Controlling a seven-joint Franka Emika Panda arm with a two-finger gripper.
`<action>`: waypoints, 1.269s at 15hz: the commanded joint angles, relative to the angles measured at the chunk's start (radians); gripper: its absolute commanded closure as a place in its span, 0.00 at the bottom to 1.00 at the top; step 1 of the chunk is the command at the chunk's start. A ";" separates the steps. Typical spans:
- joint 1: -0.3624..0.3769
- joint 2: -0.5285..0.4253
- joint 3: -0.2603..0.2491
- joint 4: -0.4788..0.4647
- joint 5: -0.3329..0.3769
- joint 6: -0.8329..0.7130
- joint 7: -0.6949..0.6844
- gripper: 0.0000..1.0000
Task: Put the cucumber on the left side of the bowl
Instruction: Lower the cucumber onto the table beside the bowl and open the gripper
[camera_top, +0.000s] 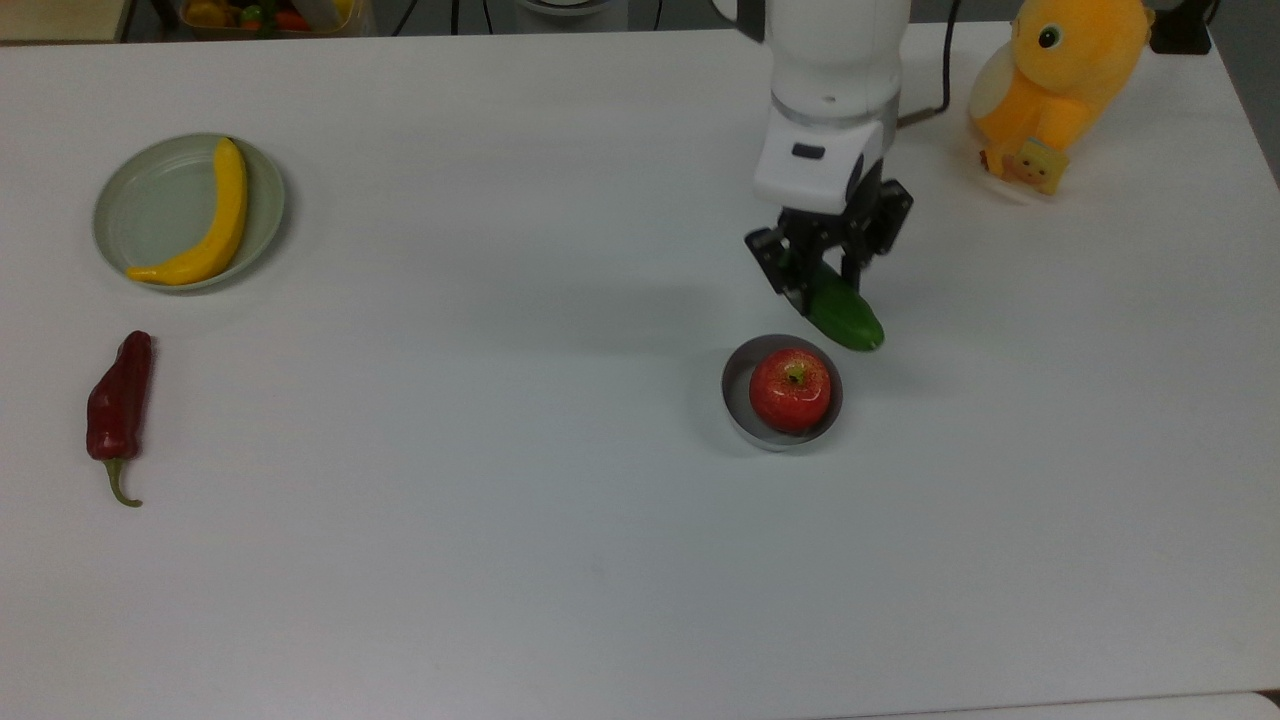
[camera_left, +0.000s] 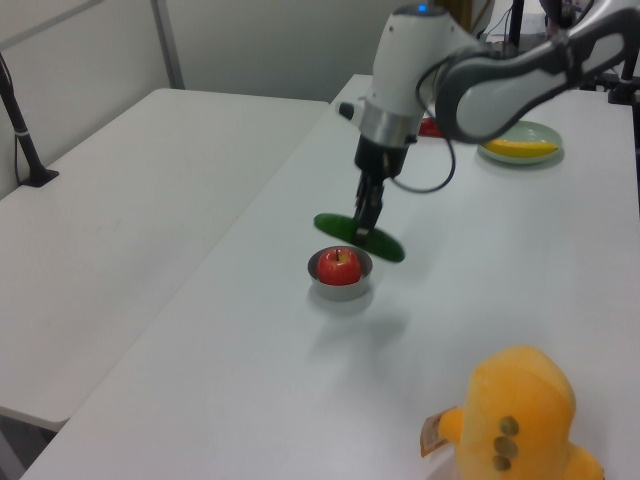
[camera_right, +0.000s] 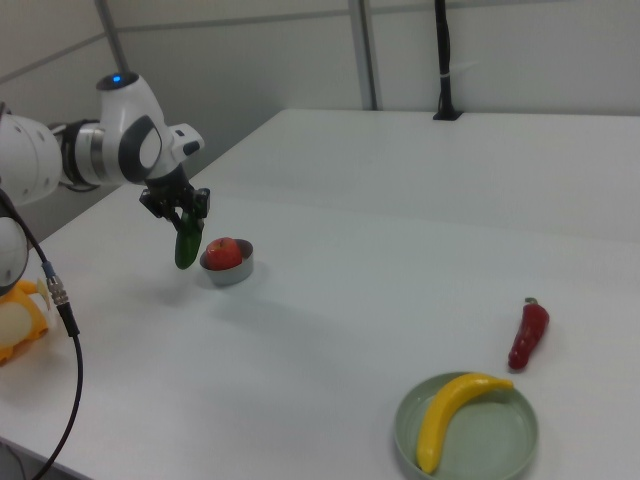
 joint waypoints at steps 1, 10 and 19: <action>0.042 0.081 -0.002 0.028 -0.021 0.113 0.070 0.79; 0.070 0.179 -0.002 0.026 -0.115 0.258 0.157 0.73; 0.061 0.168 -0.002 0.028 -0.121 0.258 0.161 0.10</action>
